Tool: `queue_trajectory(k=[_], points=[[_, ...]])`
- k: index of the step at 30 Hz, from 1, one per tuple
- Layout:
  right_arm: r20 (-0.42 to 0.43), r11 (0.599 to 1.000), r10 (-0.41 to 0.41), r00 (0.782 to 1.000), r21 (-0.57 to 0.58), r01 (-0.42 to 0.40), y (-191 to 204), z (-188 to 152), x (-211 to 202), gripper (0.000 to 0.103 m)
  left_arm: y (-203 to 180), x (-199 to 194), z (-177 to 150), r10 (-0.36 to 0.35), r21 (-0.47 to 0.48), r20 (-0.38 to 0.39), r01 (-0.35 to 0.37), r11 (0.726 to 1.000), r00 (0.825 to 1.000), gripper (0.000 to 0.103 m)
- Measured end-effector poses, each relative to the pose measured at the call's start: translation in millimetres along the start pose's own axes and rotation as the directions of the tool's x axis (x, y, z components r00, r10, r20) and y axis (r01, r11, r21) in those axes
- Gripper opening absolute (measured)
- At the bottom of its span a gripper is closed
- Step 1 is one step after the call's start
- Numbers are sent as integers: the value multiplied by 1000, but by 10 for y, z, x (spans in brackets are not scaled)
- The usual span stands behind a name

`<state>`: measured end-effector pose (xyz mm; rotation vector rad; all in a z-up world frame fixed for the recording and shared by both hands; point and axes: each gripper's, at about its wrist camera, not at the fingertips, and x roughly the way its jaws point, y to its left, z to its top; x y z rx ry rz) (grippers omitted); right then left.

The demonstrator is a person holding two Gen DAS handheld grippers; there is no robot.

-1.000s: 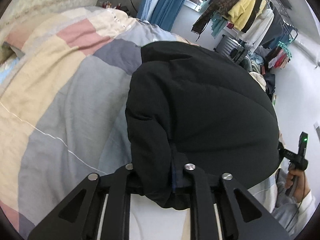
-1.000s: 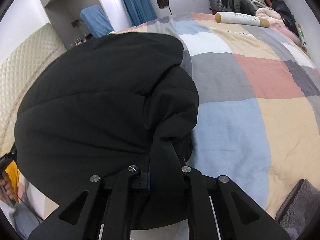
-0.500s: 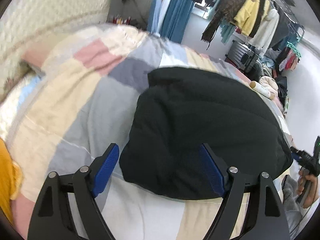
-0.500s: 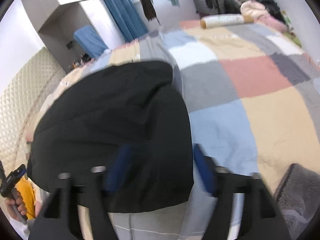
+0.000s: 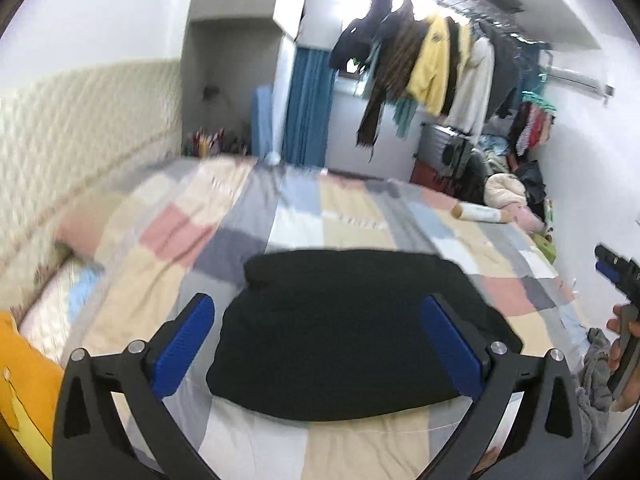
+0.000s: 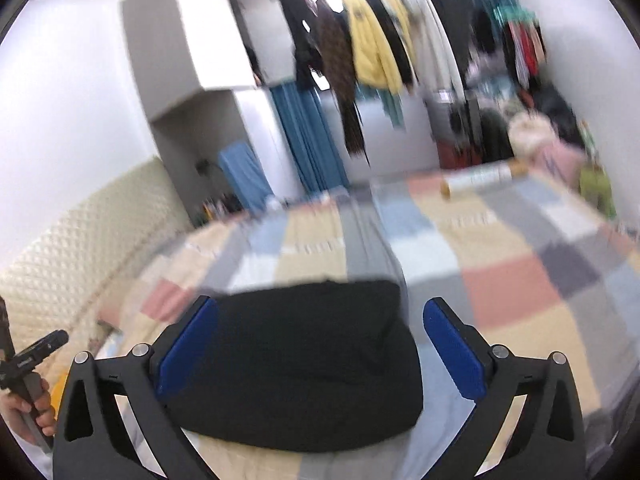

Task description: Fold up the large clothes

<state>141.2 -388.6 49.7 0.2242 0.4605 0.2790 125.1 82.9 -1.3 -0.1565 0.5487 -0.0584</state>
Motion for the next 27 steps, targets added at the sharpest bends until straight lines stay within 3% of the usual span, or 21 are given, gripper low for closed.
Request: queue_trajectory(k=[6, 12, 18, 27], points=[[105, 995, 50, 993, -90, -40, 512, 160, -532, 103, -324, -474, 143, -21, 74, 93, 14, 997, 995, 103], [151, 979, 116, 982, -186, -87, 950, -21, -826, 103, -536, -877, 90, -57, 101, 189, 38, 994, 980, 103], [173, 965, 169, 970, -230, -127, 1200, -329, -999, 103, -641, -1034, -96, -95, 106, 211, 74, 992, 973, 103], [138, 968, 154, 978, -221, -121, 1312, -854, -956, 103, -660, -1064, -475, -91, 80, 182, 77, 994, 979, 103]])
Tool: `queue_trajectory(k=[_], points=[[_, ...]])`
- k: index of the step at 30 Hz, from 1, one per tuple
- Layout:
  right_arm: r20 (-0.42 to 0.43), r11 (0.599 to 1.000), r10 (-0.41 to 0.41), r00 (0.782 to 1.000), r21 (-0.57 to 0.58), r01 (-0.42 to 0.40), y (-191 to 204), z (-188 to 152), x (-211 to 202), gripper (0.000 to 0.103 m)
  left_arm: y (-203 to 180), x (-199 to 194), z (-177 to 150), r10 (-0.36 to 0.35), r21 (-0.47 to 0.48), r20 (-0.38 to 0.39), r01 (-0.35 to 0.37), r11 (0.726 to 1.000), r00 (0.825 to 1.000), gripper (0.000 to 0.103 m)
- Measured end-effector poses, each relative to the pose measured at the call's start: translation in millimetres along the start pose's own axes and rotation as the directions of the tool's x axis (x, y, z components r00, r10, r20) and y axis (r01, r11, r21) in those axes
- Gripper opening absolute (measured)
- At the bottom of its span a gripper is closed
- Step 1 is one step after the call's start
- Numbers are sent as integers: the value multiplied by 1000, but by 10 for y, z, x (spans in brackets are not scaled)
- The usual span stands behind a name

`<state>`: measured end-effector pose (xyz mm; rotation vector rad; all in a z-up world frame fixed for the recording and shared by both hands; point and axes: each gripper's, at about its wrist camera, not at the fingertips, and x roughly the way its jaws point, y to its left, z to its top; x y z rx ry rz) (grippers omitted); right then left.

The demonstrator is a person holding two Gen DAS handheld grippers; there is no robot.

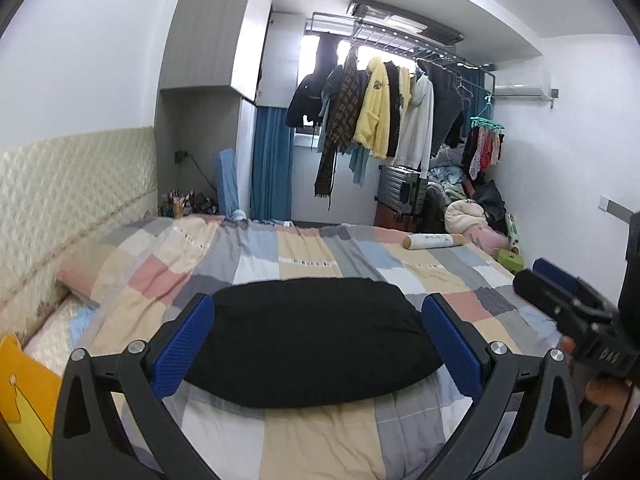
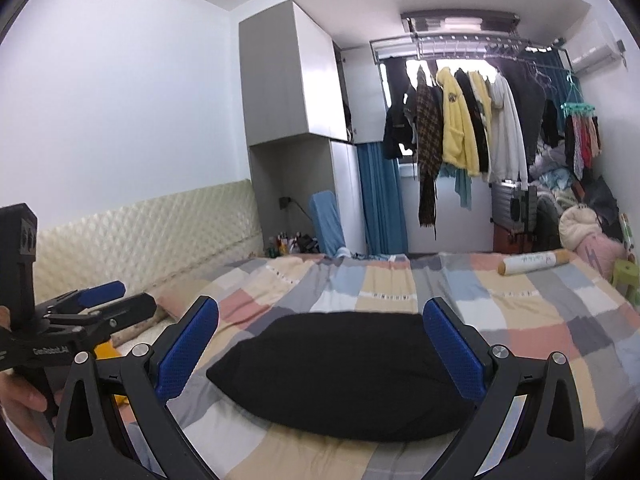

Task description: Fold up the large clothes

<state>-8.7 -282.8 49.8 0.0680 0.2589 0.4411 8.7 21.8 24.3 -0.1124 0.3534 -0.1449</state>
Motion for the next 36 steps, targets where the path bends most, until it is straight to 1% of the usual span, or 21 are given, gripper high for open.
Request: queue_trajectory(k=[3, 7, 9, 13, 15, 19, 24, 36], points=[[-35, 1000, -25, 999, -5, 25, 32, -175, 60, 103, 30, 28, -115, -2, -28, -22, 1, 1000, 1000, 103], [-68, 999, -45, 997, 1, 45, 42, -347, 89, 103, 17, 71, -281, 21, -43, -51, -24, 999, 998, 103], [-82, 999, -51, 995, 1, 52, 43, -433, 100, 103, -4, 116, -370, 24, -35, -77, -27, 999, 997, 103], [-114, 998, -58, 992, 26, 62, -27, -596, 142, 103, -17, 168, -502, 52, -26, -96, -55, 998, 994, 103], [-120, 996, -67, 991, 49, 73, -80, -667, 144, 103, 1, 194, -562, 55, -28, -103, -58, 998, 993, 103], [-122, 993, -94, 988, 62, 102, -128, -774, 143, 103, 25, 258, -671, 73, -28, -129, -77, 997, 989, 103], [-125, 987, -131, 984, 76, 141, -186, -882, 138, 103, 65, 294, -772, 88, -39, -134, -94, 995, 987, 103], [-194, 984, -147, 970, 75, 164, -204, -1092, 219, 103, 54, 397, -980, 93, -34, -194, -101, 994, 977, 103]])
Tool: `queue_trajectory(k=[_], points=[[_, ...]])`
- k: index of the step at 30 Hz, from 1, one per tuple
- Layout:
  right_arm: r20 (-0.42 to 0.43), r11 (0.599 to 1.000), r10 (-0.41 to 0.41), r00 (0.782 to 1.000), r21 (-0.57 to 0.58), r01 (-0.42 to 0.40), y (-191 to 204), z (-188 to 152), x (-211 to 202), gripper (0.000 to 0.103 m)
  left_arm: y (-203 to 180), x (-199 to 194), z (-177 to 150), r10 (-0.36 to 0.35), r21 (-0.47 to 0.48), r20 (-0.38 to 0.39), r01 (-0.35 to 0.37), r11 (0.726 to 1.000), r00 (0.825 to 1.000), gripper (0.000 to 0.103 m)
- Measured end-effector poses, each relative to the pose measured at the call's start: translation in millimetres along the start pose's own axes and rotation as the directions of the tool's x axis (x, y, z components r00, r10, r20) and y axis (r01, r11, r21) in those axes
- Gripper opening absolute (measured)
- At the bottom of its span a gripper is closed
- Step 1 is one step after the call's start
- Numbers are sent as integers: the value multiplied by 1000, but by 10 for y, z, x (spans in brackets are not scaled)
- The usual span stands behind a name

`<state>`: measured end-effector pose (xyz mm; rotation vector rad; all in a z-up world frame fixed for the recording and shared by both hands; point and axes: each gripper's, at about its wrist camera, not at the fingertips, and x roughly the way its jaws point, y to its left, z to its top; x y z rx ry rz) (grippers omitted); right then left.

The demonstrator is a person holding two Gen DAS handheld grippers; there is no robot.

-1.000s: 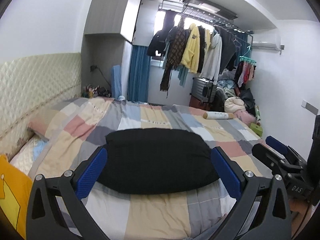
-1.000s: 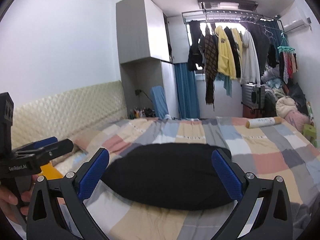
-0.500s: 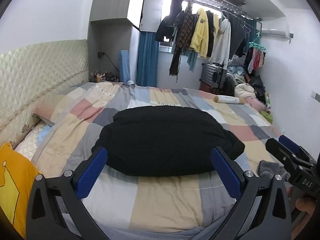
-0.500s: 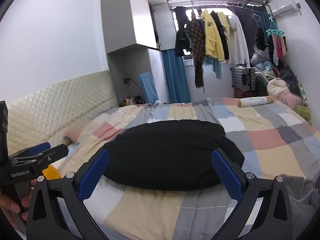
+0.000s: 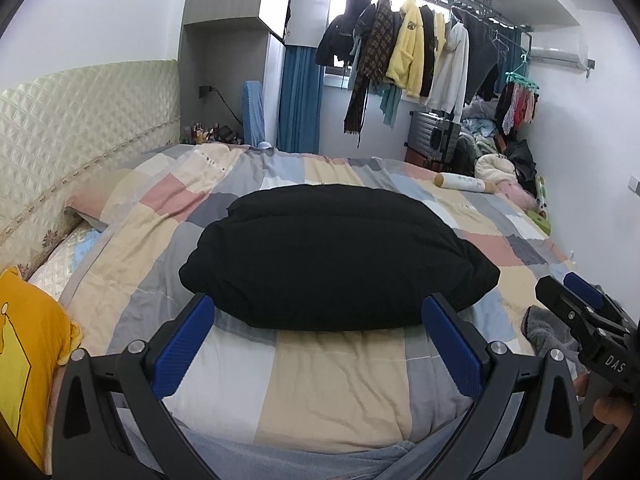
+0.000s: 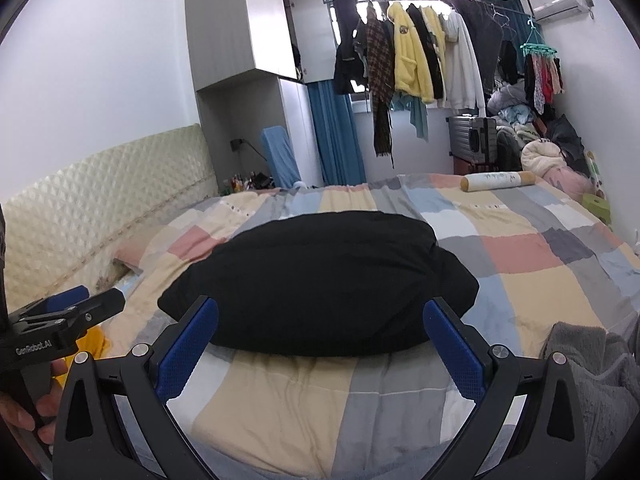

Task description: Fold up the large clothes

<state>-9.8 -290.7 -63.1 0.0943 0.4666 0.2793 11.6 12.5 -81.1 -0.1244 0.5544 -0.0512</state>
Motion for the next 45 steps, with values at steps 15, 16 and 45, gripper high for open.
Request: queue_trajectory(k=[15, 16, 45], points=[[-3, 1000, -8, 1000, 5, 8, -28, 10, -21, 103, -8, 38, 22, 6, 5, -7, -6, 1000, 1000, 103], [-2, 1000, -8, 1000, 6, 8, -30, 9, -24, 103, -1, 33, 25, 7, 5, -7, -7, 1000, 1000, 103], [-3, 1000, -11, 1000, 9, 11, -31, 9, -53, 103, 50, 35, 80, 18, 0, -6, -18, 1000, 1000, 103]])
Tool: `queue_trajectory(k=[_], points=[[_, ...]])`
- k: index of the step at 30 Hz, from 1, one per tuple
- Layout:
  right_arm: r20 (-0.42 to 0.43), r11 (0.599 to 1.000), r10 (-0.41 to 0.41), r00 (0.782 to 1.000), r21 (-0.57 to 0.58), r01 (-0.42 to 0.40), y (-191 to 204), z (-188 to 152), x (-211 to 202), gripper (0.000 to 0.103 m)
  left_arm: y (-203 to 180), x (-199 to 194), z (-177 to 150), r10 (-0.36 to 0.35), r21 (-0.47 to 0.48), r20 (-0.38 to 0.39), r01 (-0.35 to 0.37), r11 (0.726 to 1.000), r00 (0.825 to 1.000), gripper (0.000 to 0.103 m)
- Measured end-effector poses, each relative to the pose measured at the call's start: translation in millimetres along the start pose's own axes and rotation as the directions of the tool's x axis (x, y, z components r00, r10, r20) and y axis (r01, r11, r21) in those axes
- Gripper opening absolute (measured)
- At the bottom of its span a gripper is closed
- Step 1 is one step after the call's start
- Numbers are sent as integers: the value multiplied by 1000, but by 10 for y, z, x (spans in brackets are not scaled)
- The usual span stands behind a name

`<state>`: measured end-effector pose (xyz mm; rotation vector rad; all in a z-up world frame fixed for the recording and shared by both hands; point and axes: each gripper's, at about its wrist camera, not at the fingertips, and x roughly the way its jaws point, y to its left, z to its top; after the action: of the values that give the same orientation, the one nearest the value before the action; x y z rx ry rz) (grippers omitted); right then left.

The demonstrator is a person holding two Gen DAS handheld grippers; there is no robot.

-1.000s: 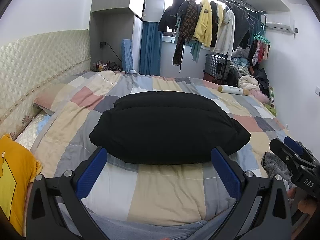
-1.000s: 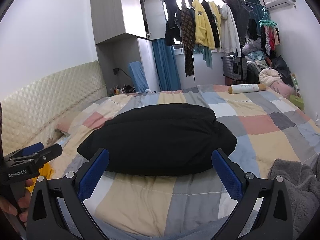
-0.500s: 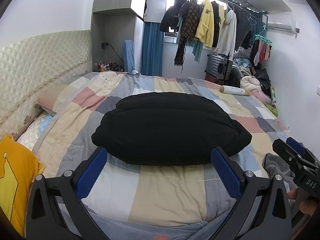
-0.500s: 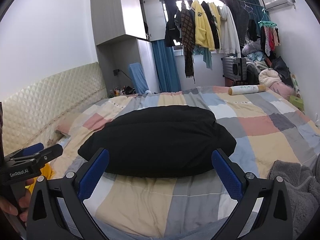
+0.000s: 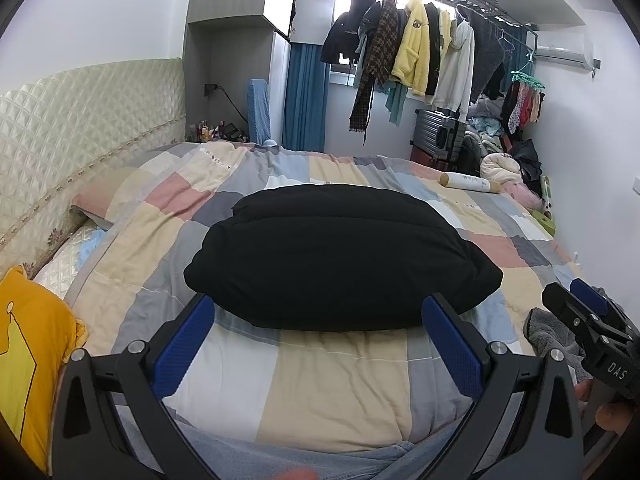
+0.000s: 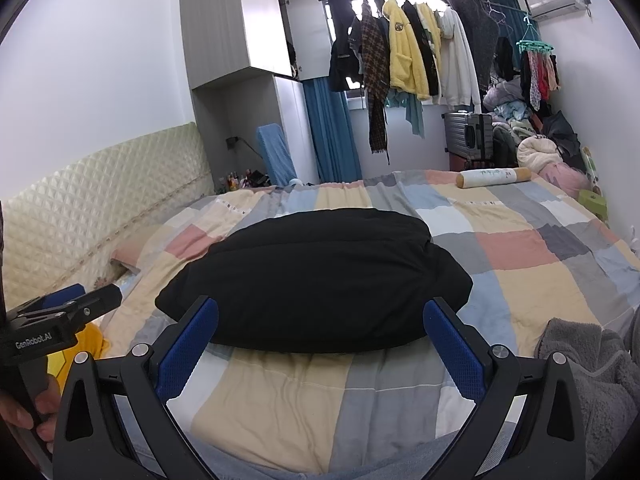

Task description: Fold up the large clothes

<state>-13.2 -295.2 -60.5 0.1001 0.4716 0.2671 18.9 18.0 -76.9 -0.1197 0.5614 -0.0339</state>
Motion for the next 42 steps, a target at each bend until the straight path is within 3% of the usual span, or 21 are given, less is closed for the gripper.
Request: queue_trajectory(k=[42], points=[[16, 1000, -3, 1000, -7, 3, -18, 31, -45, 103, -40, -97, -14, -17, -11, 14, 18, 1000, 1000, 103]])
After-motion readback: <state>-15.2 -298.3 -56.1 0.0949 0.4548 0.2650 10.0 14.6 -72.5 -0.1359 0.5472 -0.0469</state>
